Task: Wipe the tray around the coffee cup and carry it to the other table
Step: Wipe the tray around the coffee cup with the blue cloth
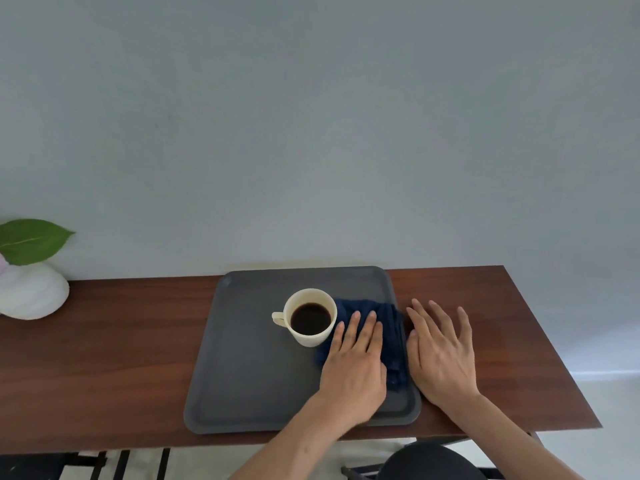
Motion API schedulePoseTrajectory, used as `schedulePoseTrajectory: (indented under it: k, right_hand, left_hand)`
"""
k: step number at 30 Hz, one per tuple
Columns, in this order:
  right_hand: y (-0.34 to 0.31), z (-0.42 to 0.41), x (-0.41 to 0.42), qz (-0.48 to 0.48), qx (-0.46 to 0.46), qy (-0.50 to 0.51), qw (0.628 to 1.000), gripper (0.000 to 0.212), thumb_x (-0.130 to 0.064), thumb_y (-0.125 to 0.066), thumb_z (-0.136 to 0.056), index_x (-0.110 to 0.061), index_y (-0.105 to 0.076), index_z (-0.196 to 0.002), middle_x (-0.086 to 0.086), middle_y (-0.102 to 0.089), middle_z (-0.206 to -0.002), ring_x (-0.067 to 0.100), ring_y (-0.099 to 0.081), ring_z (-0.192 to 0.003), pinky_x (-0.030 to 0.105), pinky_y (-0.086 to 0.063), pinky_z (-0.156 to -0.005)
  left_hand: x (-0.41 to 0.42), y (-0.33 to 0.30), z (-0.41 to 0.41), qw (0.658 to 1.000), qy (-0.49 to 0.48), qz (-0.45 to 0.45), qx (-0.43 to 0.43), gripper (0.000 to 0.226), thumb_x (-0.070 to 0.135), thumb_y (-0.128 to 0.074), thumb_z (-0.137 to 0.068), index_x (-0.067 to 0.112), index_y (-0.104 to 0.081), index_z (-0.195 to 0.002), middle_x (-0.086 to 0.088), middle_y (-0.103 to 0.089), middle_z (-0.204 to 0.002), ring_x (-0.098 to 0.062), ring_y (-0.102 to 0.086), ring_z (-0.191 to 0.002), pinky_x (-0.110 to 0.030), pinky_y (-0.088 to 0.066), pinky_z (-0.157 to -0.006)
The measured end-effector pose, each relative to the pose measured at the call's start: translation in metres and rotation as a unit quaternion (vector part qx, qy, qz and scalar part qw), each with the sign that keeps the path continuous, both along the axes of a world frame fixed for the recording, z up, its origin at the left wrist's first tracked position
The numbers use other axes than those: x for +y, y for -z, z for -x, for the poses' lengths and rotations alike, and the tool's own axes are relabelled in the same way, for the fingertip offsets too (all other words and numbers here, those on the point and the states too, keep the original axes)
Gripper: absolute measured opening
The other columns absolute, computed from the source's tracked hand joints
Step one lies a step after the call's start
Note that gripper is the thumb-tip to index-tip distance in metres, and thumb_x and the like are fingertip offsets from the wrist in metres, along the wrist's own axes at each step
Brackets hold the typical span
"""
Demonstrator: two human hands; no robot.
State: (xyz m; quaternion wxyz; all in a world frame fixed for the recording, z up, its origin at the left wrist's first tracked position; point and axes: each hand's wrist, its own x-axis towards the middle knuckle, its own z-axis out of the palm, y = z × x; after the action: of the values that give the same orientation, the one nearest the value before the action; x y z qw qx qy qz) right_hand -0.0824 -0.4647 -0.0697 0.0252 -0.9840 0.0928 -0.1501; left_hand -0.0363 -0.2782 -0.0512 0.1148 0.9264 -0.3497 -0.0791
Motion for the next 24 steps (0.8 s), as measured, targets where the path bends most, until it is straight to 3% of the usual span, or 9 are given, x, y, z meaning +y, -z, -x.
schedulePoseTrajectory:
  k: [12,15,19,21,24]
  right_hand:
    - [-0.007,0.003,0.005,-0.006,0.039,0.037,0.999,0.055,-0.034,-0.033,-0.099,-0.011,-0.065,-0.137,0.008,-0.062,-0.148,0.032,-0.052,-0.14,0.063,-0.024,-0.121]
    - [-0.007,0.002,0.006,-0.007,0.039,0.037,0.999,0.056,-0.034,-0.033,-0.099,-0.01,-0.065,-0.138,0.008,-0.062,-0.148,0.032,-0.052,-0.14,0.063,-0.024,-0.121]
    - [-0.007,0.003,0.006,-0.011,0.031,0.036,0.999,0.057,-0.034,-0.031,-0.098,-0.008,-0.066,-0.135,0.009,-0.063,-0.146,0.034,-0.054,-0.138,0.064,-0.026,-0.12]
    - [-0.008,0.002,0.006,-0.012,0.034,0.032,0.999,0.059,-0.034,-0.031,-0.097,-0.008,-0.066,-0.136,0.009,-0.063,-0.146,0.033,-0.054,-0.139,0.065,-0.025,-0.121]
    - [-0.013,-0.001,0.003,-0.017,0.015,0.004,1.0,0.057,-0.035,-0.032,-0.101,-0.01,-0.06,-0.144,0.009,-0.057,-0.153,0.031,-0.046,-0.146,0.063,-0.02,-0.124]
  left_hand:
    - [-0.044,-0.018,-0.049,0.998,-0.051,-0.012,0.029,0.071,0.028,-0.043,-0.106,0.009,-0.003,-0.161,-0.009,0.006,-0.171,-0.032,0.014,-0.155,-0.052,0.004,-0.126]
    - [-0.031,-0.028,-0.034,0.998,-0.033,0.058,0.018,0.061,0.029,-0.034,-0.11,0.012,-0.007,-0.162,-0.005,0.005,-0.171,-0.025,0.012,-0.155,-0.047,-0.001,-0.127]
    - [0.011,-0.04,0.008,0.984,0.024,0.175,-0.025,0.051,0.036,-0.03,-0.111,0.02,-0.025,-0.16,0.005,-0.012,-0.17,-0.007,0.003,-0.155,-0.034,-0.009,-0.126]
    - [0.047,-0.041,0.027,0.976,0.022,0.211,-0.056,0.045,0.037,-0.038,-0.11,0.024,-0.042,-0.152,0.012,-0.027,-0.166,0.0,-0.012,-0.152,-0.029,-0.023,-0.123]
    - [0.113,-0.037,0.041,0.958,-0.041,0.257,-0.123,0.033,0.035,-0.06,-0.099,0.025,-0.068,-0.129,0.015,-0.047,-0.154,-0.005,-0.044,-0.14,-0.038,-0.049,-0.105]
